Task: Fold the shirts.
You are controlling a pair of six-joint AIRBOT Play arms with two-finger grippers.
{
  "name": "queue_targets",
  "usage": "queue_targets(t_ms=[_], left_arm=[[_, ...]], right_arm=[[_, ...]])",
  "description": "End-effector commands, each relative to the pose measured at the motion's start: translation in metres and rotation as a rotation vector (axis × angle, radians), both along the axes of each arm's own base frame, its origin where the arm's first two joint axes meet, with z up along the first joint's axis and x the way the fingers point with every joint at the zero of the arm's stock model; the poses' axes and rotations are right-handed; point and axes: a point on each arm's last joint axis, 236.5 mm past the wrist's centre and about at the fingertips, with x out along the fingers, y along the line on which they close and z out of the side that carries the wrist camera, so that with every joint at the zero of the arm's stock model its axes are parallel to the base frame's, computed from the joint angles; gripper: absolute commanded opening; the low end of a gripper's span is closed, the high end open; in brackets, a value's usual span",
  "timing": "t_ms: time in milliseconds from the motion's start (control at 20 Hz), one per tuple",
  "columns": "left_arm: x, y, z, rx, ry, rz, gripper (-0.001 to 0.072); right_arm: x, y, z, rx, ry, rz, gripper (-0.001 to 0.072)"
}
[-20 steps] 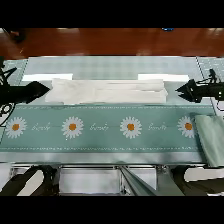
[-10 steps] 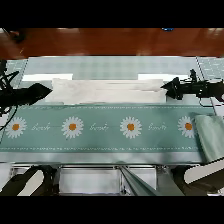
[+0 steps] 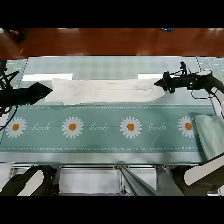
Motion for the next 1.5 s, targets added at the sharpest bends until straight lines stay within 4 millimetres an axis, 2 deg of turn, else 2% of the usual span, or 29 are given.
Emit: queue_targets(t_ms=[0,50,150,250,350,450,550,650,700,850,1000,1100,1200,1350,1450], left_arm=[[0.0,-0.014,0.002,-0.018,-0.005,-0.03,0.0197],[0.0,-0.025,0.002,-0.019,-0.013,-0.067,0.0036],[0.009,-0.067,0.009,-0.088,-0.055,-0.13,0.0023],[0.022,-0.121,0.016,-0.156,-0.118,-0.194,0.0022],[0.026,-0.181,0.004,-0.153,-0.103,-0.304,0.0022],[0.032,-0.245,-0.014,-0.156,-0.055,-0.44,0.0021],[0.041,-0.305,-0.029,-0.174,-0.004,-0.555,0.0021],[0.041,-0.359,-0.045,-0.219,0.092,-0.651,0.0021],[0.038,-0.382,-0.053,-0.239,0.145,-0.687,0.0021],[0.022,-0.435,-0.074,-0.261,0.247,-0.765,0.0021],[-0.01,-0.473,-0.096,-0.269,0.329,-0.815,0.0021],[-0.032,-0.491,-0.105,-0.272,0.357,-0.853,0.0021],[-0.041,-0.5,-0.106,-0.269,0.355,-0.873,0.0021],[-0.032,-0.489,-0.095,-0.267,0.339,-0.904,0.0022],[-0.008,-0.458,-0.081,-0.251,0.335,-0.888,0.0021]], right_arm=[[-0.02,-0.009,0.034,-0.12,-0.034,0.1,0.0027],[-0.027,-0.017,0.05,-0.187,-0.052,0.121,0.0027],[-0.043,-0.03,0.085,-0.296,-0.086,0.145,0.0027],[-0.061,-0.037,0.121,-0.371,-0.139,0.147,0.0027],[-0.082,-0.036,0.153,-0.407,-0.188,0.145,0.0027],[-0.103,-0.031,0.176,-0.42,-0.215,0.152,0.0027],[-0.121,-0.026,0.193,-0.427,-0.243,0.151,0.0027],[-0.135,-0.023,0.207,-0.435,-0.269,0.138,0.0027],[-0.14,-0.021,0.212,-0.438,-0.279,0.132,0.0027],[-0.153,-0.017,0.22,-0.44,-0.296,0.13,0.0027],[-0.157,-0.013,0.223,-0.425,-0.299,0.134,0.0027],[-0.155,-0.012,0.224,-0.417,-0.306,0.13,0.0027],[-0.155,-0.011,0.225,-0.411,-0.303,0.127,0.0027],[-0.155,-0.011,0.225,-0.404,-0.296,0.115,0.0027],[-0.152,-0.005,0.23,-0.37,-0.308,0.101,0.0027]])
